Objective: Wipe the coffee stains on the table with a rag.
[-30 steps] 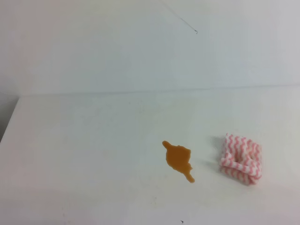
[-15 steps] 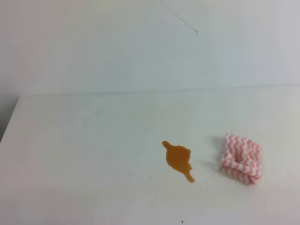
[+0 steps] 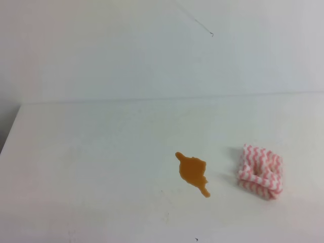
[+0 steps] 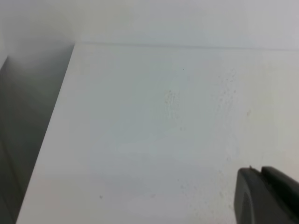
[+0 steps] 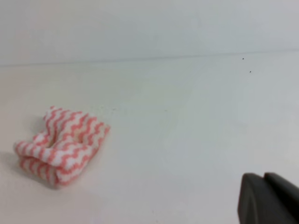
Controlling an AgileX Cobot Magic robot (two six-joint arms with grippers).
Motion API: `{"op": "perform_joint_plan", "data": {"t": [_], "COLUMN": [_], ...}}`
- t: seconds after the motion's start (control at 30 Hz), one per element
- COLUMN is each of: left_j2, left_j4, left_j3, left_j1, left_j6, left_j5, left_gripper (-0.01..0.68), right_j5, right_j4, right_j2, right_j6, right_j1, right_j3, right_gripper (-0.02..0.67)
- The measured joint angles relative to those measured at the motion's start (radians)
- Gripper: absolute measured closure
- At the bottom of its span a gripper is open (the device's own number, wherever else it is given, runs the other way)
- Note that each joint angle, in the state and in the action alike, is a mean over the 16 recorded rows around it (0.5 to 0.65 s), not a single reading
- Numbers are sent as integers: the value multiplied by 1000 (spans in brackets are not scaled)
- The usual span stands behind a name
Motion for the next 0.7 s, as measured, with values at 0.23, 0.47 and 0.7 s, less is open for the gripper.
{"op": "perform_joint_plan", "data": {"t": [0.23,0.47,0.7], "left_j2": [0,0,0], "left_j4": [0,0,0], "left_j3": [-3,-3,0], "left_j1": [0,0,0], "left_j6": [0,0,0], "left_j5": [0,-1,-1], "left_gripper": [673,673,672], "right_j5": [0,0,0], "right_j4": [0,-16,-36], "right_j2": [0,0,0], "right_j6": [0,-6,-14], "right_j1": [0,0,0], "right_j3": [0,0,0], "right_gripper": [653,653,653]}}
